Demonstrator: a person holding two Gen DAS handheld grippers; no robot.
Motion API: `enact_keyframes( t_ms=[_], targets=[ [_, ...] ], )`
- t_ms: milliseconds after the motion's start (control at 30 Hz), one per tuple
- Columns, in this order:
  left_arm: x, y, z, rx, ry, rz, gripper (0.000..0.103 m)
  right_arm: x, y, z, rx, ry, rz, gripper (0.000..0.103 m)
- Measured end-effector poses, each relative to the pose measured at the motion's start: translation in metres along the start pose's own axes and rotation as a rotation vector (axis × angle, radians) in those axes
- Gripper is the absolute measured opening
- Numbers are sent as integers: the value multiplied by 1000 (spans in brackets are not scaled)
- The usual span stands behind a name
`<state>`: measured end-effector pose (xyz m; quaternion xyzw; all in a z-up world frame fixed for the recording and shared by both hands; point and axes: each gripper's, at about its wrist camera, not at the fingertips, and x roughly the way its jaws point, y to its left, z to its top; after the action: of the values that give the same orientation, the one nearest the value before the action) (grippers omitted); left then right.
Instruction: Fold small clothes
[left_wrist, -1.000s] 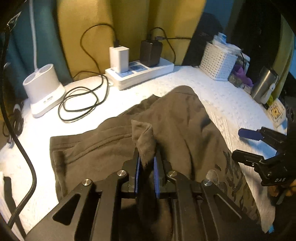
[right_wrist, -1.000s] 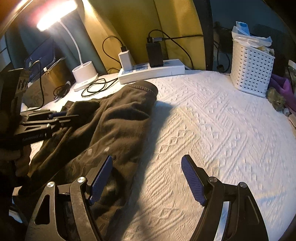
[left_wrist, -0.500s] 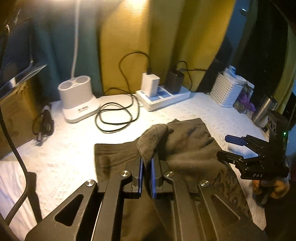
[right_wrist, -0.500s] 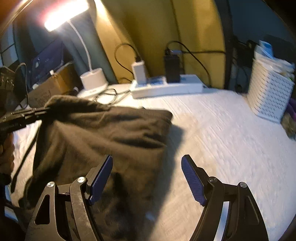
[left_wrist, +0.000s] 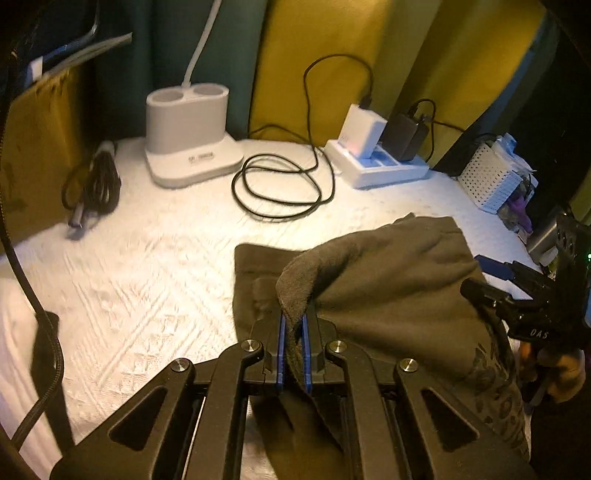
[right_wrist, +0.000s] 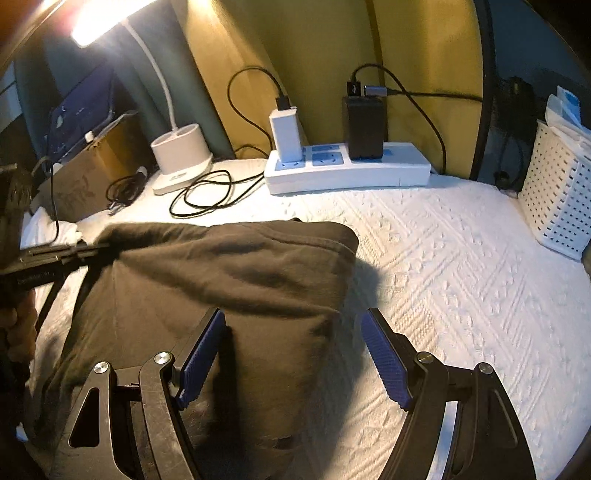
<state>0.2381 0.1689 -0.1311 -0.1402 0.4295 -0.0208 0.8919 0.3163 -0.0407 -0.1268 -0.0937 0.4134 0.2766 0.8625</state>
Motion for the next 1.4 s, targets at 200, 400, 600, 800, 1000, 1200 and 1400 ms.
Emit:
enact_keyframes(
  t_ms=[200,400,600,800,1000,1200,1400],
  targets=[
    [-23,-6,5,38,-48,6,6,10,4,8,-11,6,-23,78],
    [-26,2,7,32,-49,15,5,12,-3,21,46,-19,59,78],
    [13,16,3,-12,43,-10,5,30,-7,30,59,-4,15,56],
    [7,19,2,-32,32,-5,10,40,-13,31,48,17,-59,56],
    [-20,11,4,-18,-13,20,11,24,-8,29,5,18,-116,56],
    [-45,18,-3,-57,-68,95,52,-4,1,22,-20,-5,-150,56],
    [-75,10,-21,-32,-102,79,52,-39,16,4,-41,-27,-152,56]
  ],
)
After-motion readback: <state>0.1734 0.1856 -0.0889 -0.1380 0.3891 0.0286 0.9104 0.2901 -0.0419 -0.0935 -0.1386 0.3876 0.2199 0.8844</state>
